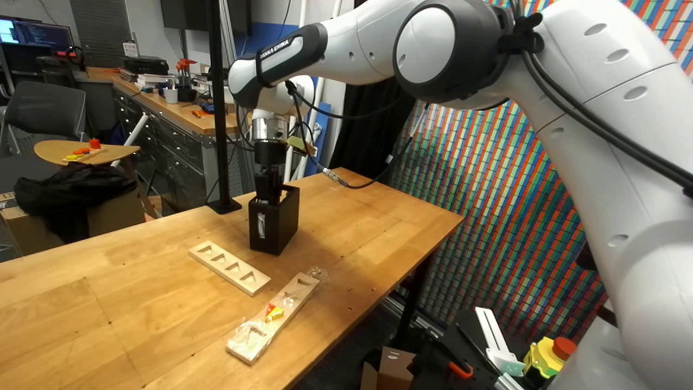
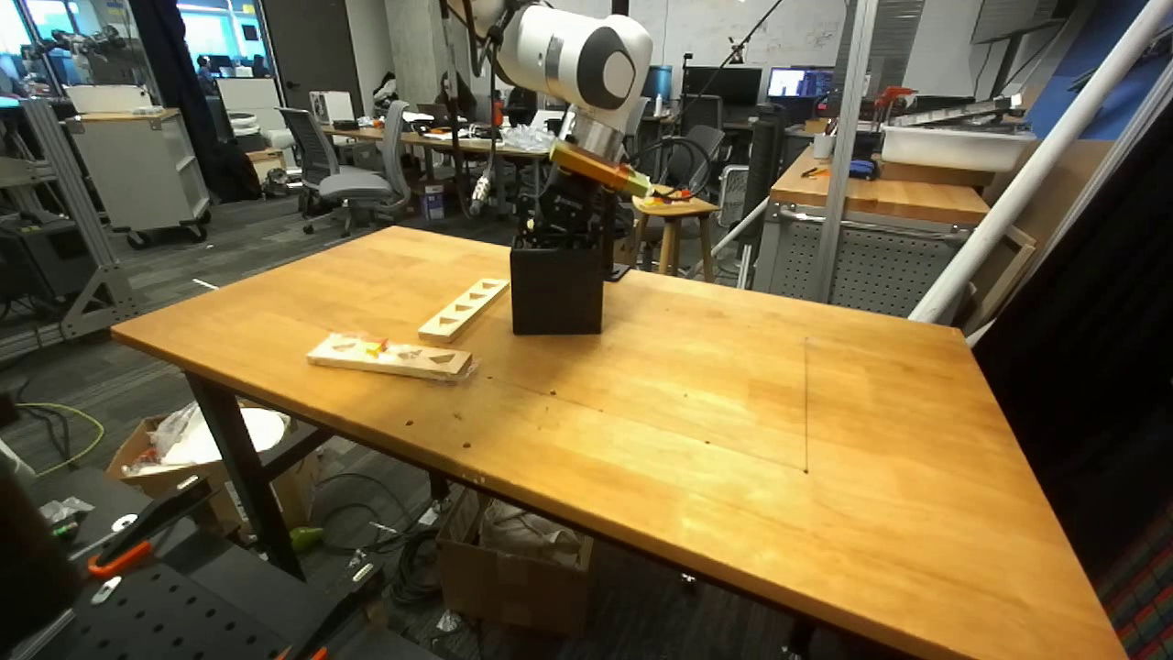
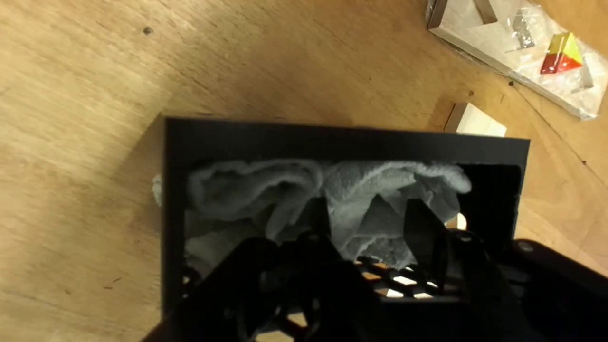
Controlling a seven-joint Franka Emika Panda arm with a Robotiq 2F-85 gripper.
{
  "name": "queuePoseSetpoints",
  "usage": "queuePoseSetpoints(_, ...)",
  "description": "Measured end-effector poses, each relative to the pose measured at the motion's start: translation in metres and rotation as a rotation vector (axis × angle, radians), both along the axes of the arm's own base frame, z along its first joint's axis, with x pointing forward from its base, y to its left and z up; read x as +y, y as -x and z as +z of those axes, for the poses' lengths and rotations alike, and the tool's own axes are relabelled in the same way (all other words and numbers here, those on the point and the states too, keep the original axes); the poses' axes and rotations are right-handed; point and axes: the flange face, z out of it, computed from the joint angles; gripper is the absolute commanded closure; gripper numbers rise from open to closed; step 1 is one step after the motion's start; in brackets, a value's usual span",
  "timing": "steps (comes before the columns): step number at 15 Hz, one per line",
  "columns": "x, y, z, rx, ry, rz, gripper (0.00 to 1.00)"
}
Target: Pick up the cloth and put it in the box, then remove it and fold it on the table
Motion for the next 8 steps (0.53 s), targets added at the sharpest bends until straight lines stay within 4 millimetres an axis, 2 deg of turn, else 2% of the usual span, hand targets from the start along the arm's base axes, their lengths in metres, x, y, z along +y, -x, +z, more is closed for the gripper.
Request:
queuePoseSetpoints(1, 0.000, 0.000, -0.001, 0.002, -0.002, 0.000, 0.58)
queuePoseSetpoints(2, 0.001, 0.000, -0.003, 0.003, -0.005, -0.001, 0.79)
queuePoseSetpoints(4, 0.002, 0.000, -0.005, 0.007, -0.013, -0.003, 0.88)
queuePoseSetpoints(5, 0.003, 0.000, -0.007, 0.009, -0.017, -0.004, 0.98)
queuePoseSetpoints(8, 0.004, 0.001, -0.012, 0.016, -0.021, -0.005, 1.00)
